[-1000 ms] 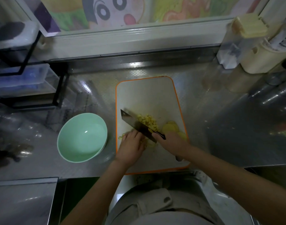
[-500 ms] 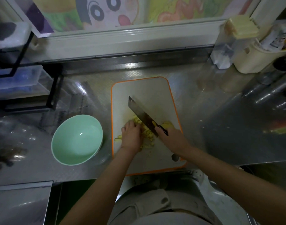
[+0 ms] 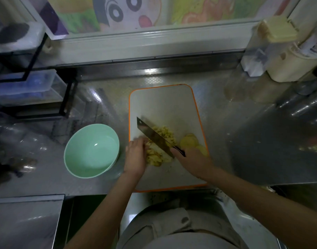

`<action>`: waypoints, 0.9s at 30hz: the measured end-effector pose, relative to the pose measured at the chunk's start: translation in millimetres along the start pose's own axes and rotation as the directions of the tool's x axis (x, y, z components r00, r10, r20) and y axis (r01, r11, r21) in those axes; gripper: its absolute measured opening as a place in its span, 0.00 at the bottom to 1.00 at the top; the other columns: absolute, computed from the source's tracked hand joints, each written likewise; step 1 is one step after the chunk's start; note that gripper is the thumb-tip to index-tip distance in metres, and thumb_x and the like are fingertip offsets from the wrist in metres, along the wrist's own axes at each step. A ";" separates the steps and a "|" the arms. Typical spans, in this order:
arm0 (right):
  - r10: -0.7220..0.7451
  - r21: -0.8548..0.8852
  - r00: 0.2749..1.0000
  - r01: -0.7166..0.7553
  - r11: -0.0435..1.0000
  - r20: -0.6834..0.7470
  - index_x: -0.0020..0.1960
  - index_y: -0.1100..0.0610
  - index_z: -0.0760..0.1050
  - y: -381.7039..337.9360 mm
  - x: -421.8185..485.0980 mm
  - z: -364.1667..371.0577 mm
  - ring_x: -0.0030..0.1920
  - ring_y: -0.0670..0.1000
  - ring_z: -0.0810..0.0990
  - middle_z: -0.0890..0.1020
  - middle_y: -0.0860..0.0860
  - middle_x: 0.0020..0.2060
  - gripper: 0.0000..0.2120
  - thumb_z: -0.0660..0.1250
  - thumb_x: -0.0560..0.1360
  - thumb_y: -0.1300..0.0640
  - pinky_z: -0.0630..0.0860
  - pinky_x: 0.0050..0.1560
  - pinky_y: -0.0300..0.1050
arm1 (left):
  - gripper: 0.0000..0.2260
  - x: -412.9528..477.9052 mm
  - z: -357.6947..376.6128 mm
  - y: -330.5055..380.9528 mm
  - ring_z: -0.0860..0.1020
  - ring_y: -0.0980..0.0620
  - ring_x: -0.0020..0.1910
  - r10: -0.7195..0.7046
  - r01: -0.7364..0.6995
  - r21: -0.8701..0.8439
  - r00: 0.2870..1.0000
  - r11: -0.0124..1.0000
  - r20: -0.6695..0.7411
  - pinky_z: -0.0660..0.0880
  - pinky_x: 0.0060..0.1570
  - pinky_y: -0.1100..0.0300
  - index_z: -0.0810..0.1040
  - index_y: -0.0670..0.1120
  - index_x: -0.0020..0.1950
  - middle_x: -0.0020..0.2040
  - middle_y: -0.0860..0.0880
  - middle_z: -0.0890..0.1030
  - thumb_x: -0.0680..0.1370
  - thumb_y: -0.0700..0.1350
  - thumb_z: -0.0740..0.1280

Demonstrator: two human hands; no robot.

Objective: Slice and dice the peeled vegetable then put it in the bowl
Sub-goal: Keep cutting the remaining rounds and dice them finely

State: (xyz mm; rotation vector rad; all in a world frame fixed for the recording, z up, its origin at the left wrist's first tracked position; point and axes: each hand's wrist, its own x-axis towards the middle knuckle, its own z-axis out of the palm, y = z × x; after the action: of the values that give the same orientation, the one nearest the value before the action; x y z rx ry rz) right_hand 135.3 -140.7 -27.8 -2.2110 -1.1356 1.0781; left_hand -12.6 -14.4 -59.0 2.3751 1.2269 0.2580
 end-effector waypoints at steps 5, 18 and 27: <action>0.004 -0.029 0.996 -0.001 1.000 0.086 0.29 0.56 0.59 0.6 8.0 -1.2 0.23 0.49 0.60 0.61 0.51 0.23 0.24 0.55 0.80 0.44 0.56 0.26 0.40 | 0.07 0.6 6.0 -10.7 0.73 0.38 0.51 -0.020 0.018 0.027 0.998 0.999 0.064 0.63 0.48 0.53 0.77 0.39 0.52 0.51 0.39 0.74 0.76 0.34 0.62; -0.018 -0.055 0.999 0.015 0.998 -0.051 0.30 0.57 0.60 10.6 23.8 -8.2 0.23 0.50 0.62 0.63 0.51 0.24 0.25 0.55 0.79 0.42 0.58 0.26 0.43 | 0.29 -11.6 7.6 -2.9 0.60 0.46 0.67 0.081 -0.155 0.222 0.948 0.963 0.308 0.57 0.65 0.52 0.61 0.58 0.71 0.65 0.47 0.64 0.73 0.64 0.62; 0.056 -0.019 0.998 -0.055 0.998 0.007 0.31 0.52 0.64 20.3 -10.2 16.5 0.27 0.49 0.65 0.64 0.50 0.25 0.20 0.56 0.81 0.49 0.60 0.26 0.39 | 0.22 -20.6 20.5 -1.4 0.64 0.44 0.63 0.119 -0.186 0.312 0.968 0.932 0.222 0.62 0.58 0.52 0.68 0.53 0.65 0.62 0.45 0.67 0.74 0.60 0.62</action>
State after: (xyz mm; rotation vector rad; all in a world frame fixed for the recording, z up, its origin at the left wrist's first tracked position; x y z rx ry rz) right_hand 128.4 -160.3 -46.6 -2.2667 -1.0976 1.1040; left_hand -18.3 -36.7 -76.9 2.7099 1.0583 -0.1512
